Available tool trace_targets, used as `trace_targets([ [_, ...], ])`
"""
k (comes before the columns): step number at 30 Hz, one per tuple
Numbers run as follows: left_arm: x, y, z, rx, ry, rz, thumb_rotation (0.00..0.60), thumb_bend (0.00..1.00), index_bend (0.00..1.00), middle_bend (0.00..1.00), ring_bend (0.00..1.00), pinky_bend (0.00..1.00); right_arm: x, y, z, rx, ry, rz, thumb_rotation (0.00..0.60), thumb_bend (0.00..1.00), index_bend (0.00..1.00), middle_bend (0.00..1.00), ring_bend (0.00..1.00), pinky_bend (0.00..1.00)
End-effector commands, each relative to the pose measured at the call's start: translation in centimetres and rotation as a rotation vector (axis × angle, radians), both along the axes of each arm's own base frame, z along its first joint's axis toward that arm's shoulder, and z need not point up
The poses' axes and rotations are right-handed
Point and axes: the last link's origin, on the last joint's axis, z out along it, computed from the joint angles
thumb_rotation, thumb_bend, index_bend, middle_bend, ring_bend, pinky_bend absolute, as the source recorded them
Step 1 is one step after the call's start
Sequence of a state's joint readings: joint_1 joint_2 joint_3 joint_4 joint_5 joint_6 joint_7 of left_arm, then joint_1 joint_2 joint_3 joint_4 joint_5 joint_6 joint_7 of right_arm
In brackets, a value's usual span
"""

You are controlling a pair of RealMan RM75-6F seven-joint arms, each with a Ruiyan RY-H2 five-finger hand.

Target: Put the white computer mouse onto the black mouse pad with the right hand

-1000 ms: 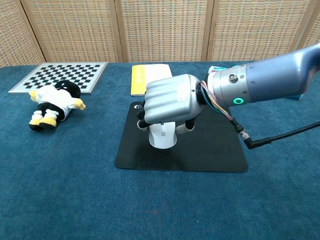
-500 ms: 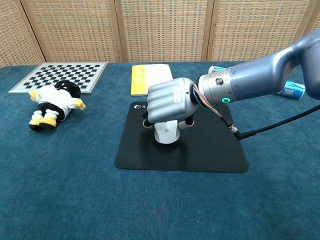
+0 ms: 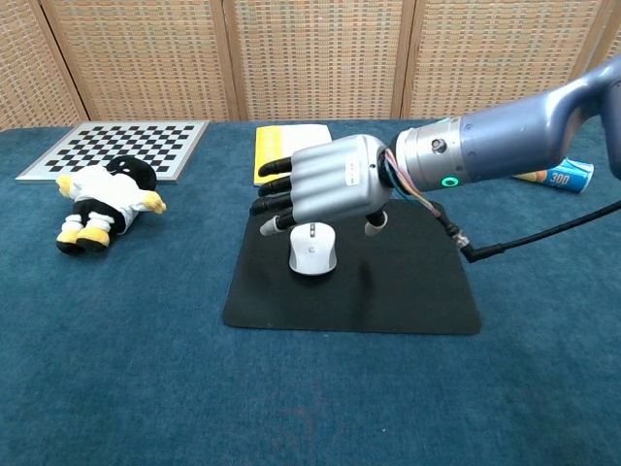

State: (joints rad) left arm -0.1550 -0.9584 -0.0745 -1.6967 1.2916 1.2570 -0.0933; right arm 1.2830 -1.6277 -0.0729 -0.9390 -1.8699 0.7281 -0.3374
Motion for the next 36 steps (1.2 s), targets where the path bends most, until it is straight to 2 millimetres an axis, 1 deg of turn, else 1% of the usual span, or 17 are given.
trace_targets([
  [1, 0.3, -0.3, 0.1, 0.002, -0.004, -0.015, 0.600, 0.01, 0.00, 0.00, 0.00, 0.00, 0.1, 0.4, 3.2, -0.035, -0.035, 0.038, 0.600, 0.00, 0.00, 0.00, 0.00, 0.00],
  [4, 0.5, -0.7, 0.2, 0.008, -0.005, -0.031, 0.600, 0.01, 0.00, 0.00, 0.00, 0.00, -0.1, 0.9, 5.6, -0.068, -0.080, 0.045, 0.600, 0.00, 0.00, 0.00, 0.00, 0.00],
  [6, 0.6, -0.9, 0.2, 0.008, -0.005, -0.041, 0.600, 0.01, 0.00, 0.00, 0.00, 0.00, -0.5, 1.3, 7.7, -0.099, -0.131, 0.029, 0.600, 0.00, 0.00, 0.00, 0.00, 0.00],
  [8, 0.9, -1.1, 0.1, 0.004, -0.006, -0.055, 0.600, 0.01, 0.00, 0.00, 0.00, 0.00, -2.3, 1.9, 10.9, -0.153, -0.229, -0.049, 0.600, 0.00, 0.00, 0.00, 0.00, 0.00],
  [10, 1.2, -1.4, 0.1, -0.005, -0.023, -0.073, 0.600, 0.01, 0.00, 0.00, 0.00, 0.00, -5.2, 2.6, 13.9, -0.205, -0.337, -0.181, 0.600, 0.00, 0.00, 0.00, 0.00, 0.00],
  [12, 1.5, -1.8, 0.1, -0.019, -0.036, -0.096, 0.600, 0.01, 0.00, 0.00, 0.00, 0.00, -9.2, 3.3, 17.0, -0.283, -0.424, -0.312, 0.600, 0.00, 0.00, 0.00, 0.00, 0.00],
  [13, 1.6, -2.0, 0.1, -0.023, -0.036, -0.105, 0.600, 0.01, 0.00, 0.00, 0.00, 0.00, -10.5, 3.6, 17.9, -0.311, -0.448, -0.346, 0.600, 0.00, 0.00, 0.00, 0.00, 0.00],
  [14, 1.7, -2.2, 0.1, -0.027, -0.034, -0.117, 0.600, 0.01, 0.00, 0.00, 0.00, 0.00, -12.2, 4.0, 19.0, -0.348, -0.482, -0.401, 0.600, 0.00, 0.00, 0.00, 0.00, 0.00],
  [15, 2.0, -2.5, 0.1, -0.029, -0.033, -0.134, 0.600, 0.01, 0.00, 0.00, 0.00, 0.00, -14.7, 4.8, 20.6, -0.396, -0.561, -0.505, 0.600, 0.00, 0.00, 0.00, 0.00, 0.00],
  [16, 2.1, -2.7, 0.1, -0.030, -0.032, -0.145, 0.600, 0.01, 0.00, 0.00, 0.00, 0.00, -16.5, 5.8, 21.4, -0.425, -0.648, -0.590, 0.600, 0.01, 0.00, 0.00, 0.00, 0.00],
  [19, 2.4, -3.2, 0.0, -0.037, -0.032, -0.177, 0.600, 0.01, 0.00, 0.00, 0.00, 0.00, -21.7, 9.5, 22.8, -0.494, -0.853, -0.837, 0.600, 0.03, 0.00, 0.00, 0.00, 0.00],
  [24, 2.6, -3.3, -0.4, -0.046, -0.022, -0.202, 0.600, 0.00, 0.00, 0.00, 0.00, 0.00, -24.9, 13.4, 23.7, -0.531, -0.990, -0.983, 0.600, 0.00, 0.00, 0.00, 0.00, 0.00],
  [25, 2.8, -3.3, -0.6, -0.046, -0.007, -0.217, 0.600, 0.00, 0.00, 0.00, 0.00, 0.00, -25.4, 14.7, 23.9, -0.540, -1.012, -1.004, 0.600, 0.00, 0.00, 0.00, 0.00, 0.00],
  [28, 3.0, -3.4, -1.2, -0.035, 0.025, -0.241, 0.600, 0.00, 0.00, 0.00, 0.00, 0.00, -25.7, 16.8, 24.1, -0.549, -1.037, -1.019, 0.600, 0.00, 0.00, 0.00, 0.00, 0.00],
  [31, 3.3, -3.6, -1.9, -0.029, 0.052, -0.263, 0.600, 0.00, 0.00, 0.00, 0.00, 0.00, -25.5, 18.8, 24.0, -0.540, -1.079, -1.045, 0.600, 0.00, 0.00, 0.00, 0.00, 0.00],
  [33, 3.3, -3.8, -2.1, -0.026, 0.058, -0.268, 0.600, 0.00, 0.00, 0.00, 0.00, 0.00, -25.4, 19.6, 23.7, -0.519, -1.099, -1.046, 0.600, 0.00, 0.00, 0.00, 0.00, 0.00],
  [36, 3.5, -4.1, -2.1, -0.016, 0.062, -0.271, 0.600, 0.00, 0.00, 0.00, 0.00, 0.00, -25.9, 20.5, 23.5, -0.508, -1.107, -1.044, 0.600, 0.00, 0.00, 0.00, 0.00, 0.00],
])
